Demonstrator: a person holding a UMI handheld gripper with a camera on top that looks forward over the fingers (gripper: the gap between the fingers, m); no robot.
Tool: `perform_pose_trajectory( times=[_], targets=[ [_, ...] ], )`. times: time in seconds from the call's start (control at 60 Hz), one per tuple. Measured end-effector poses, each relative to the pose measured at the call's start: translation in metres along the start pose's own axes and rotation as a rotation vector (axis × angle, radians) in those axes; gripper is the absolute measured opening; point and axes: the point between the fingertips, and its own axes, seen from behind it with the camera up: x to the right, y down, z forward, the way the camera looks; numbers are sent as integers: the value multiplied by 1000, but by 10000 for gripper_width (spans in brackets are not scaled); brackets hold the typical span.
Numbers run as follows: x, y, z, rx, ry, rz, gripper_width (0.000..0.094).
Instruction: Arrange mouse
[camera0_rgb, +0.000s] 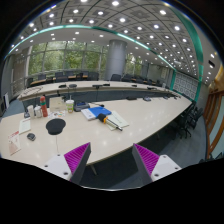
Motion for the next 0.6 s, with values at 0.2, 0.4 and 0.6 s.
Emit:
perform_pose_trajectory(
  times=[0.2, 0.4, 0.6],
  targets=[
    [-35, 34, 14, -36, -43, -34, 854],
    [-113, 105, 39, -114, -129, -110, 854],
    [-252, 158, 67, -147, -278, -197, 854]
  ],
)
